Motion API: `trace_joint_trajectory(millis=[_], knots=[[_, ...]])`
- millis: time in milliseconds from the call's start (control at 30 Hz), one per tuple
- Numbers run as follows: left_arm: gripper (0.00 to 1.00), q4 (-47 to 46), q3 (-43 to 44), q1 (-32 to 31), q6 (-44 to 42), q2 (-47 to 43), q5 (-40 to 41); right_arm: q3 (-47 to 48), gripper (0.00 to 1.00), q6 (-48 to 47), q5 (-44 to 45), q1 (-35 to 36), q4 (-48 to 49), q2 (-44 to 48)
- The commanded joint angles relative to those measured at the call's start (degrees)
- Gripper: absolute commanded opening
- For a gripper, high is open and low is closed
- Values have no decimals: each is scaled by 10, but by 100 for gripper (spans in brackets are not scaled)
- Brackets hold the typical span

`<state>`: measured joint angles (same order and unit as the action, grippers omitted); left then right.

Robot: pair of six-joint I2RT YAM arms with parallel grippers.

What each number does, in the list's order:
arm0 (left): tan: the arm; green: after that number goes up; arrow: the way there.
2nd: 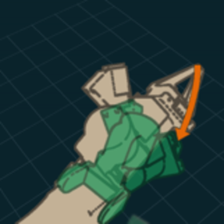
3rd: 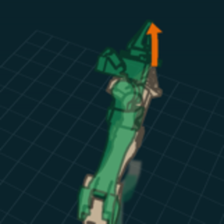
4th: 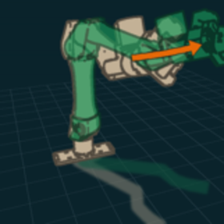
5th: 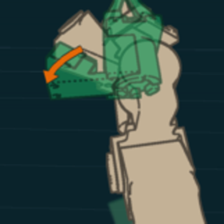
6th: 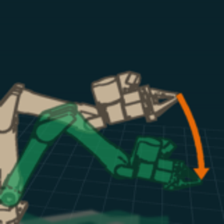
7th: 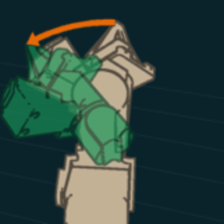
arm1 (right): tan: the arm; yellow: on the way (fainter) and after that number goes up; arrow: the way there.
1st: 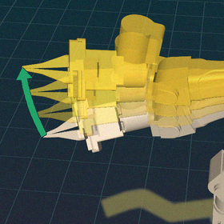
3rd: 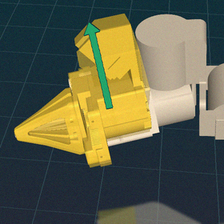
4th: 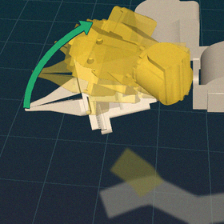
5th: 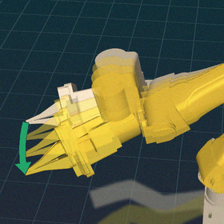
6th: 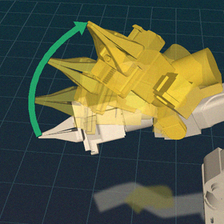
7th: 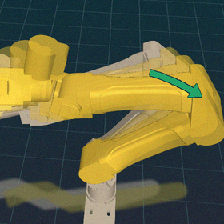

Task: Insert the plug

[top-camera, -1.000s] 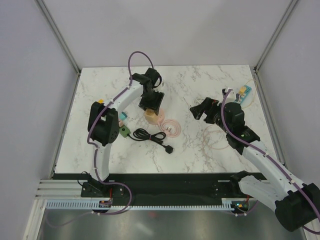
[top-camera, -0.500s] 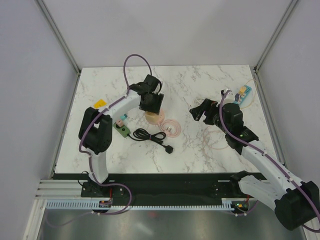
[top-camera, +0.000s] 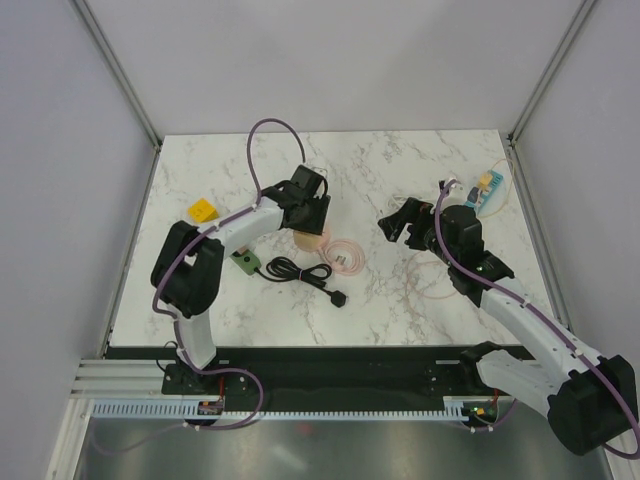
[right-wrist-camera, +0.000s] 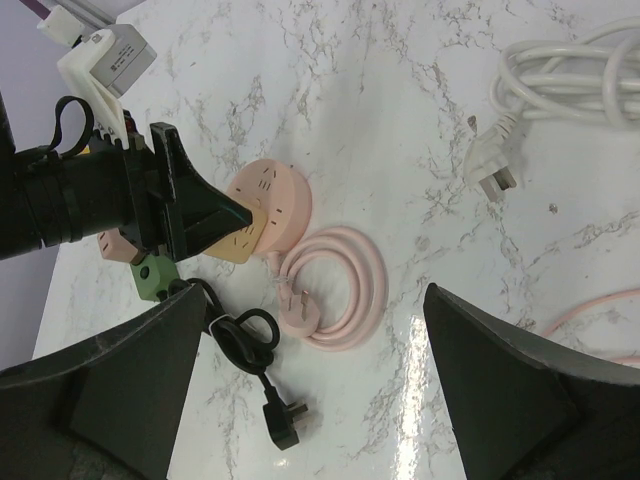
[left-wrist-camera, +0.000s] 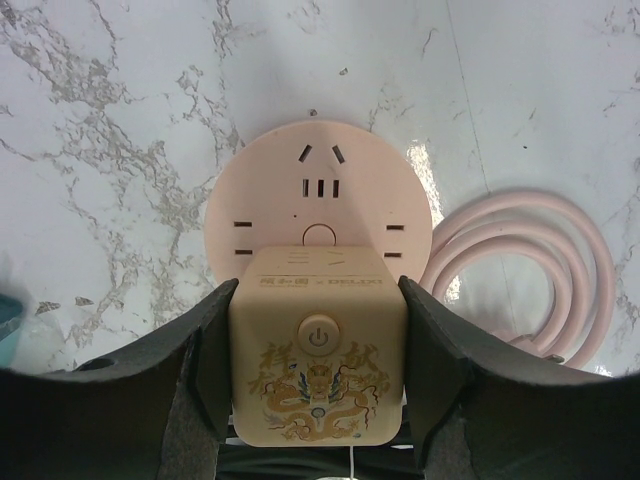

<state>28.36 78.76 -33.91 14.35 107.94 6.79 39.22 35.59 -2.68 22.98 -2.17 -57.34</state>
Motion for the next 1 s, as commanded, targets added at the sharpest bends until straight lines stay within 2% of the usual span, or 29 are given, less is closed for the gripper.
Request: trace_joint_trajectory(millis=[0,33,67,167,300,400,500,667,900,967], knots=[[2,74,-73,-14,48,54,-32,5,98,5,5,-2,18,-1],[6,75,-72,-14,48,51,-29,7,98,5,5,-3,18,0],[23,76,-69,-14,41,48,-27,8,98,7,5,-2,17,4],[51,89,-32,-14,21,39,-20,11,98,8,7,-2,16,11],[64,141,44,-14,-2,58,-63,19,98,6,12,-2,3,19],[69,161,80,-14,-12,62,-77,20,98,11,14,-1,0,28],[72,181,105,-13,-13,59,-45,18,98,9,19,-2,-2,34],[78,207,139,-13,-25,50,-36,23,98,5,21,-2,-10,40],[79,228,181,-13,-35,19,-23,42,98,-7,18,-3,-18,29],[75,239,208,-13,-40,14,-18,42,98,-7,21,-2,-19,31]])
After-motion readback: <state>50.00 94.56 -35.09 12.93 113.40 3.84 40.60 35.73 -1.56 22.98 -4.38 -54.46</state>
